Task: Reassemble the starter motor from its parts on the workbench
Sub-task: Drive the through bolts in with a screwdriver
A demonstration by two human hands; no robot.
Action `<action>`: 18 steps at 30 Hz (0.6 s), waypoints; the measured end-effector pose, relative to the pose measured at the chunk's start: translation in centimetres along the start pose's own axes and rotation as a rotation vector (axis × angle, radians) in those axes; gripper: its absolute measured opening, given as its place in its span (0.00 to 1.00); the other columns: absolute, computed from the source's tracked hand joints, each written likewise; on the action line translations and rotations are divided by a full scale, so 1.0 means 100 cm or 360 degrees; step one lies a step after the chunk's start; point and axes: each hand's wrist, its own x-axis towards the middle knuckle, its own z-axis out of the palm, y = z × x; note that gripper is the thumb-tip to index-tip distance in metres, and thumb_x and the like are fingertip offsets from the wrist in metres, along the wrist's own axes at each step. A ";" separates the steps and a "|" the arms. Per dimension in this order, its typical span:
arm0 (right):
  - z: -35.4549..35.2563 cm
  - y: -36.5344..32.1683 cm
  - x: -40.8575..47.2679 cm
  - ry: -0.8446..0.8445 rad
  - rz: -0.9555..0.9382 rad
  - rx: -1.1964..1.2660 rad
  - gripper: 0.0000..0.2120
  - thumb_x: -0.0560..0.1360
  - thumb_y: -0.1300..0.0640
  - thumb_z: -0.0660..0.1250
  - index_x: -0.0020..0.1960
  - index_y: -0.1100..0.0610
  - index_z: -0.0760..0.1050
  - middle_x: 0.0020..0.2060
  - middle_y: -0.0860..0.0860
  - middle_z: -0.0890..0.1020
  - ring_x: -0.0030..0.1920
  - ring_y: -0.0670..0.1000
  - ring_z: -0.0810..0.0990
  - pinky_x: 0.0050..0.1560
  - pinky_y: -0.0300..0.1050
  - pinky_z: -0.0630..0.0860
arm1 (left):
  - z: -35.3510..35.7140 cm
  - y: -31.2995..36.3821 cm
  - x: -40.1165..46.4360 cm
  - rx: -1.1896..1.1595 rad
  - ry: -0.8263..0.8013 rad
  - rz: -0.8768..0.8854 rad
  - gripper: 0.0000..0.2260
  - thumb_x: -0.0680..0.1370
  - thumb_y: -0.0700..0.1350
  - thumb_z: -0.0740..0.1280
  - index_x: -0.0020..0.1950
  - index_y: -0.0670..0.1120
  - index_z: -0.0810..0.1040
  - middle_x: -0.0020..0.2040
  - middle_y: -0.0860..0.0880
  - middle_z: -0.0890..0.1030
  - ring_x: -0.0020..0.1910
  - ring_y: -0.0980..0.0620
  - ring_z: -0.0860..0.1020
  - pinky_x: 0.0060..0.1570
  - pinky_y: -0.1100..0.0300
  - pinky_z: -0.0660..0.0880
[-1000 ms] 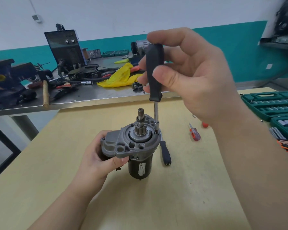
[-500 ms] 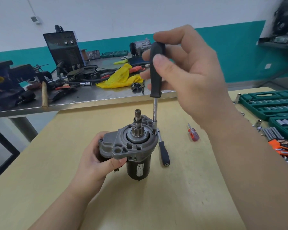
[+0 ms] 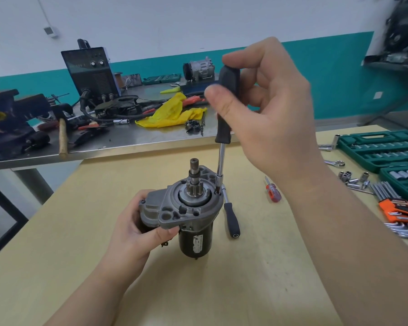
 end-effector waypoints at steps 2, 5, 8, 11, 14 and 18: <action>-0.003 0.000 0.001 -0.0161 0.0180 0.0386 0.06 0.84 0.62 0.67 0.59 0.54 0.74 0.51 0.59 0.84 0.47 0.57 0.88 0.49 0.60 0.87 | -0.001 -0.001 0.000 -0.0001 0.0004 -0.0004 0.32 0.65 0.57 0.87 0.63 0.48 0.81 0.55 0.37 0.84 0.50 0.40 0.81 0.42 0.52 0.79; -0.010 -0.001 0.002 -0.0363 0.0313 0.0608 0.11 0.86 0.67 0.60 0.64 0.54 0.73 0.57 0.62 0.84 0.51 0.60 0.88 0.51 0.61 0.87 | -0.002 -0.002 0.001 0.0000 -0.0001 -0.0002 0.33 0.65 0.57 0.87 0.64 0.48 0.81 0.55 0.37 0.84 0.50 0.40 0.81 0.42 0.52 0.80; -0.013 -0.004 0.001 -0.0430 0.0249 0.0595 0.13 0.84 0.69 0.64 0.63 0.53 0.74 0.54 0.65 0.83 0.48 0.61 0.88 0.50 0.58 0.87 | -0.001 -0.002 0.001 0.0010 0.0000 0.0002 0.33 0.65 0.58 0.87 0.64 0.48 0.81 0.55 0.38 0.85 0.49 0.42 0.82 0.41 0.53 0.80; -0.009 -0.005 0.002 -0.0264 0.0195 0.0432 0.14 0.79 0.65 0.73 0.59 0.51 0.75 0.48 0.63 0.83 0.45 0.59 0.87 0.47 0.57 0.86 | -0.001 -0.003 0.002 0.0005 -0.0003 0.0001 0.32 0.65 0.57 0.87 0.63 0.48 0.81 0.55 0.38 0.85 0.49 0.42 0.82 0.40 0.54 0.79; 0.000 -0.003 0.000 0.0050 0.0094 0.0022 0.18 0.75 0.59 0.80 0.56 0.47 0.74 0.40 0.50 0.82 0.38 0.46 0.82 0.43 0.48 0.84 | -0.001 -0.003 0.002 0.0009 0.0001 0.0004 0.32 0.65 0.57 0.87 0.63 0.48 0.81 0.55 0.39 0.85 0.50 0.42 0.82 0.42 0.53 0.79; 0.004 -0.002 -0.003 0.0159 0.0056 -0.0102 0.14 0.78 0.56 0.78 0.58 0.49 0.76 0.42 0.44 0.83 0.40 0.45 0.83 0.44 0.42 0.83 | -0.001 -0.004 0.002 0.0021 0.0007 0.0000 0.33 0.65 0.58 0.87 0.64 0.48 0.80 0.56 0.37 0.84 0.51 0.40 0.82 0.43 0.50 0.79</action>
